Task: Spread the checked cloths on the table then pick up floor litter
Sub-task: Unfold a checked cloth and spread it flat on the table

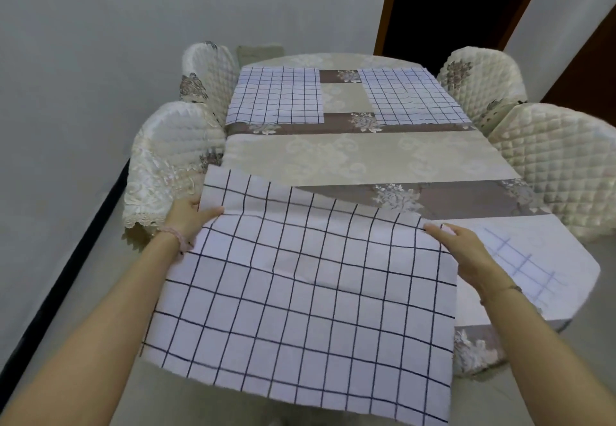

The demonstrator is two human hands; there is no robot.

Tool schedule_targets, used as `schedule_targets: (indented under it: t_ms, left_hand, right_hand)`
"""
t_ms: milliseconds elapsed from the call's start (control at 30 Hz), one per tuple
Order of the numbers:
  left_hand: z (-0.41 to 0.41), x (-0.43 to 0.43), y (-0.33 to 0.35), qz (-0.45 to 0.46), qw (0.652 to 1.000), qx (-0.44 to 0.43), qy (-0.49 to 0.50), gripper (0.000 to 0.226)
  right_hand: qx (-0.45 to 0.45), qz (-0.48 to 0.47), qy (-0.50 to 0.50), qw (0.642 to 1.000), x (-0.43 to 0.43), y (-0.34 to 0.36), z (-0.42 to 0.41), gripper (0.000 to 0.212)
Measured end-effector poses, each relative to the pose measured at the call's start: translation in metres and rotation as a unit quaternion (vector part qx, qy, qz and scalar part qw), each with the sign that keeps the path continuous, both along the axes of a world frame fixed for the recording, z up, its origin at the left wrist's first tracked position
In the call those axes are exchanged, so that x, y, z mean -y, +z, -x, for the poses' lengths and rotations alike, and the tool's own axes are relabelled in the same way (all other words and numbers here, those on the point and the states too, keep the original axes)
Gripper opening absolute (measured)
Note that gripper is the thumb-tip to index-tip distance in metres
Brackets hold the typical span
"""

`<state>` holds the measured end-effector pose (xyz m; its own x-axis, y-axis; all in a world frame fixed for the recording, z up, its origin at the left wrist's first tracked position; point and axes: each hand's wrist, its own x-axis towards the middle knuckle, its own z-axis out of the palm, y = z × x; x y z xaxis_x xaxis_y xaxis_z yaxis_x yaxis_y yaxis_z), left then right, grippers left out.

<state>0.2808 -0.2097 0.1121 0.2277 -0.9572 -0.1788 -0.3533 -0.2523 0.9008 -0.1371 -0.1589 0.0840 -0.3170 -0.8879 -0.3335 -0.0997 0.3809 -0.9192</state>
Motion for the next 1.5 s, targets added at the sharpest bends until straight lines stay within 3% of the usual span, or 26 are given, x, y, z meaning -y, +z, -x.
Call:
schedule_targets:
  t_ms: [100, 267, 367, 500, 567, 667, 733, 800, 867, 1033, 1167, 1333, 1400, 1500]
  left_hand:
    - [-0.006, -0.004, -0.032, -0.054, 0.998, 0.015, 0.009, 0.037]
    - [-0.019, -0.013, -0.076, -0.123, 0.99, -0.002, 0.072, 0.038]
    - [-0.02, -0.018, -0.088, -0.14, 0.986, -0.01, 0.092, 0.039]
    - [-0.025, -0.029, -0.088, -0.16, 0.982, -0.016, 0.098, 0.044]
    - [-0.036, -0.043, -0.089, -0.19, 0.978, -0.045, 0.075, 0.041]
    - [-0.06, -0.082, -0.103, -0.274, 0.952, -0.134, 0.023, 0.045]
    - [-0.071, -0.116, -0.113, -0.315, 0.941, -0.123, 0.008, 0.056]
    - [-0.072, -0.147, -0.118, -0.299, 0.949, -0.097, 0.03, 0.053]
    - [-0.067, -0.173, -0.113, -0.253, 0.961, -0.089, 0.07, 0.033]
    - [-0.058, -0.246, -0.087, -0.111, 0.967, -0.101, 0.206, 0.016]
    - [-0.063, -0.313, -0.084, -0.052, 0.925, -0.135, 0.352, 0.01]
    - [-0.089, -0.389, -0.094, -0.046, 0.871, -0.126, 0.472, 0.04]
    - [-0.098, -0.409, -0.098, -0.044, 0.856, -0.129, 0.498, 0.032]
    - [-0.119, -0.433, -0.111, -0.055, 0.84, -0.121, 0.526, 0.025]
  right_hand:
    - [0.003, -0.037, -0.021, 0.999, 0.004, -0.024, -0.002, 0.012]
    - [0.045, -0.12, -0.005, 0.992, -0.008, -0.056, 0.001, 0.041]
    - [0.021, -0.146, 0.036, 0.988, -0.024, -0.074, 0.001, 0.062]
    - [-0.053, -0.152, 0.092, 0.983, -0.05, -0.075, -0.011, 0.021]
    - [-0.079, -0.142, 0.091, 0.983, -0.061, -0.074, -0.015, 0.01]
    - [-0.08, -0.121, 0.072, 0.987, -0.074, -0.073, -0.02, 0.004]
    - [-0.075, -0.102, 0.055, 0.99, -0.081, -0.072, -0.023, 0.013]
    - [-0.074, -0.078, 0.054, 0.993, -0.087, -0.07, -0.026, 0.026]
    - [-0.073, -0.062, 0.064, 0.993, -0.089, -0.065, -0.031, 0.031]
    - [-0.081, -0.016, 0.152, 0.985, -0.079, -0.06, -0.057, 0.009]
    - [-0.08, 0.026, 0.246, 0.966, -0.068, -0.06, -0.106, 0.016]
    - [-0.063, 0.039, 0.351, 0.933, -0.066, -0.055, -0.189, 0.025]
    - [-0.072, 0.032, 0.384, 0.92, -0.065, -0.059, -0.223, 0.031]
    - [-0.105, 0.025, 0.435, 0.894, -0.071, -0.076, -0.272, 0.019]
